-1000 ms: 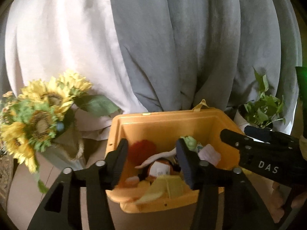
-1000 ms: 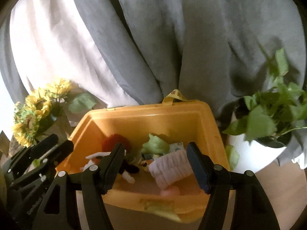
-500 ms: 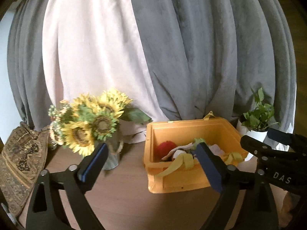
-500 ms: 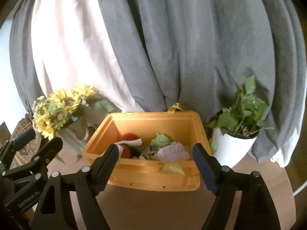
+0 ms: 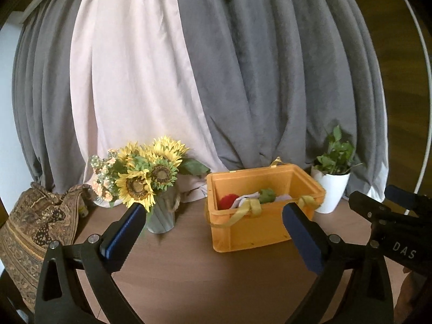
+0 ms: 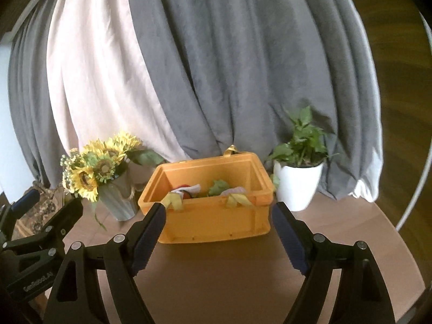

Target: Organize soft objects

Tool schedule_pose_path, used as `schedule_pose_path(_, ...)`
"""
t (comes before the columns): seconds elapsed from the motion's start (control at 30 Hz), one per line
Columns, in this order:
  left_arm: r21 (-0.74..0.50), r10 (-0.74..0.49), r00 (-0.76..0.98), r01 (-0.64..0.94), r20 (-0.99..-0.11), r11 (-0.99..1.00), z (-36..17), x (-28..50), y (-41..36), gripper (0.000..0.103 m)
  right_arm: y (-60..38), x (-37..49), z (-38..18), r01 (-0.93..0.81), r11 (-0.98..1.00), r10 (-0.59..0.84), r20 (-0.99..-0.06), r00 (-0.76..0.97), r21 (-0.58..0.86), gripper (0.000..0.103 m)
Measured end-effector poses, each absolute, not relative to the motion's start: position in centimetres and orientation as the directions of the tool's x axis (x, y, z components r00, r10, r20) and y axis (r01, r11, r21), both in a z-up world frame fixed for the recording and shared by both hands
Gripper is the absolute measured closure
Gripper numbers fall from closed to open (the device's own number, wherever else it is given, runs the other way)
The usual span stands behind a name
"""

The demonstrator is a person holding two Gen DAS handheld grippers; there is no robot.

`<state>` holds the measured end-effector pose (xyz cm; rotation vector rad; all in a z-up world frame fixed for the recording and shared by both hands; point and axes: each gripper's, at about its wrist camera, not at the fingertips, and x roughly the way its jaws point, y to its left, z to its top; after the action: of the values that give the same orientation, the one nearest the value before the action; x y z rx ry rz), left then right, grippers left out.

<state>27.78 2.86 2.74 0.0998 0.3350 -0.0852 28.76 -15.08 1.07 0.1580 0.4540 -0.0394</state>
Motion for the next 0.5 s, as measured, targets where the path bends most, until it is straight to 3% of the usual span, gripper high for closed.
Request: schedule_pose_path(0.5,0.084,-0.065,0.951,0.094,-0.301,0.992,3.7,17.8,2.0,0.0,-15.4,19.0,3.0,0.071,0.988,-0.014,-0.383,0.924,0.135,0.021)
